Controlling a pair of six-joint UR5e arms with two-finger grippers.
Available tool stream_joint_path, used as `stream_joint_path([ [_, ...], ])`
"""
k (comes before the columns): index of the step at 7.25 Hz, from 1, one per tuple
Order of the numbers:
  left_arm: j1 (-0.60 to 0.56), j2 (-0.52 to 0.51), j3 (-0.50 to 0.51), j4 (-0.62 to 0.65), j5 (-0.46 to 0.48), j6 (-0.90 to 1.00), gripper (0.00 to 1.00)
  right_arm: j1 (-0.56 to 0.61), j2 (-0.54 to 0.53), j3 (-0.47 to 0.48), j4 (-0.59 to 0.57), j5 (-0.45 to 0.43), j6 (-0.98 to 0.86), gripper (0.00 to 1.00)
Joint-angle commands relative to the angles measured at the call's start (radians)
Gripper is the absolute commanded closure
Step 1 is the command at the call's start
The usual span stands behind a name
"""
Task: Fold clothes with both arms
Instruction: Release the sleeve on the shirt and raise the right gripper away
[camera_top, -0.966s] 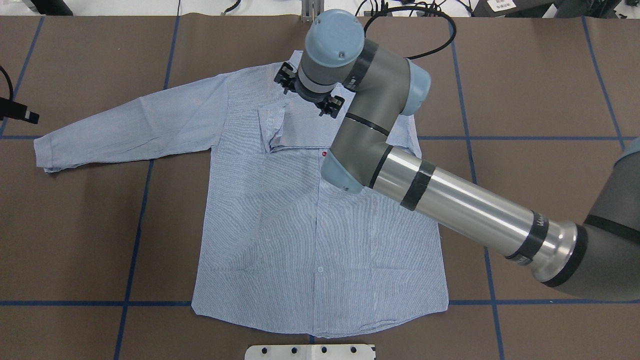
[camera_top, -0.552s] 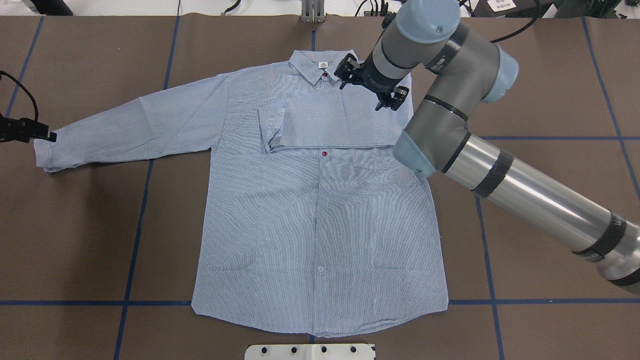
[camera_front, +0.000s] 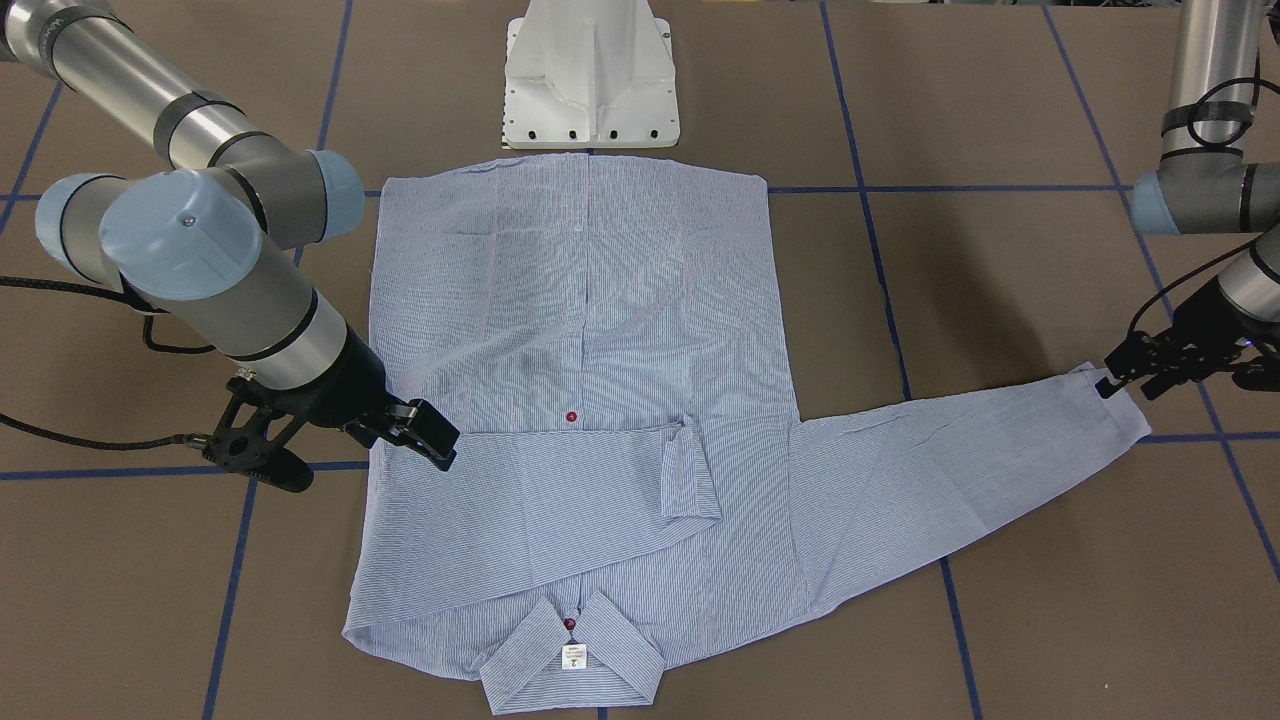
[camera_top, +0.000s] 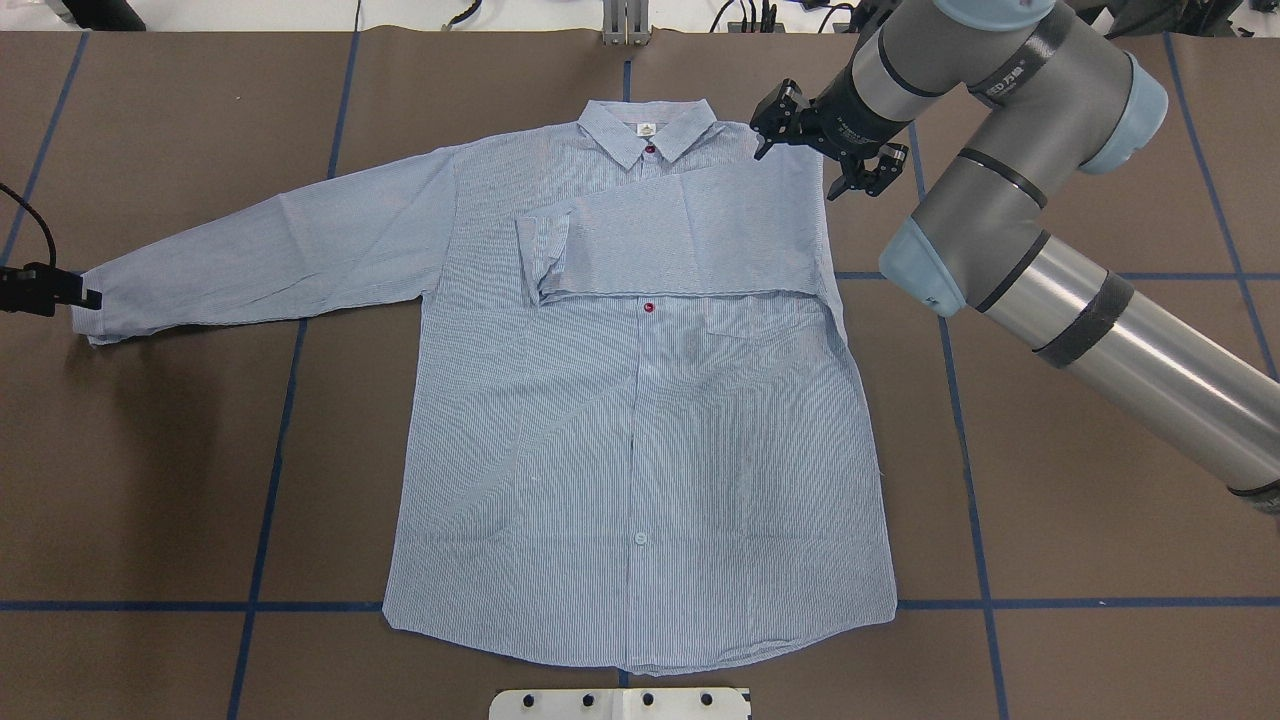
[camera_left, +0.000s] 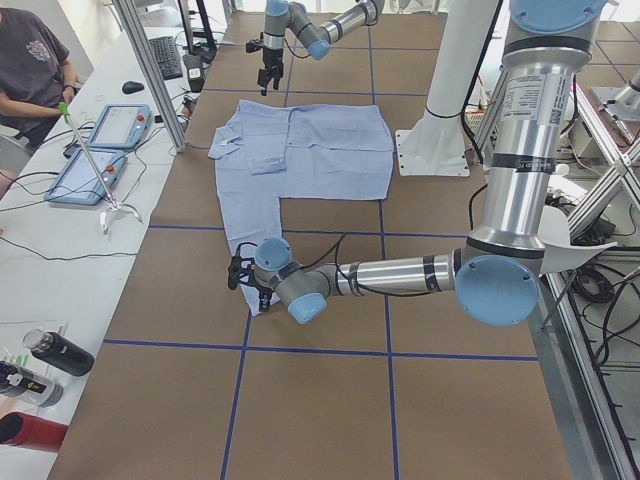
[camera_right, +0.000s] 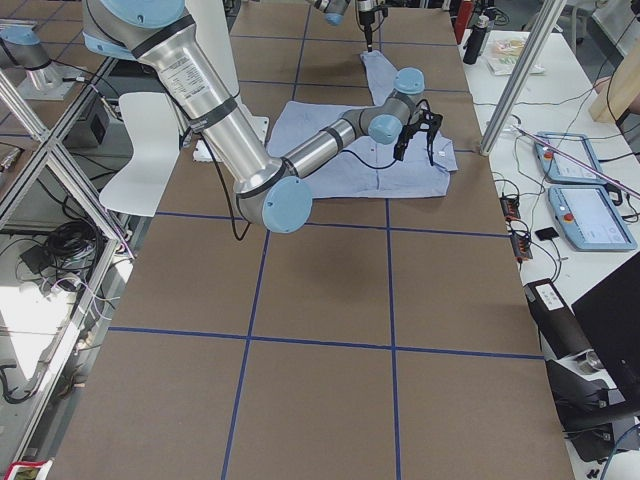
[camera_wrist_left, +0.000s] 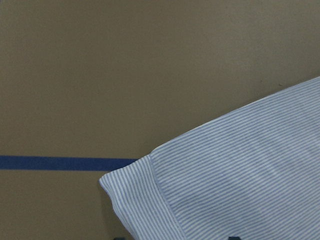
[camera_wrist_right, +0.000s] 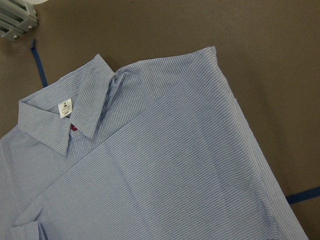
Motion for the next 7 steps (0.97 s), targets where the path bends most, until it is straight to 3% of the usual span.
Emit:
stream_joint_path([
  [1, 0.01, 0.005, 0.002, -0.003, -0.021, -0.005, 0.34, 0.011, -0.001, 0.001, -0.002, 0.005, -0.02, 0.02],
  [3, 0.018, 0.009, 0.003, -0.003, -0.02, -0.005, 0.52, 0.013, -0.001, 0.001, -0.002, 0.005, -0.02, 0.02],
  [4, 0.021, 0.01, 0.003, -0.005, -0.018, -0.006, 0.69, 0.013, -0.001, 0.004, -0.002, 0.005, -0.02, 0.02],
  [5, 0.021, 0.01, -0.003, -0.006, -0.02, -0.046, 1.0, 0.014, -0.004, 0.016, -0.007, 0.003, -0.02, 0.02],
  [7, 0.019, 0.013, -0.138, 0.009, -0.026, -0.063, 1.0, 0.022, -0.007, 0.024, -0.007, 0.007, -0.02, 0.02],
])
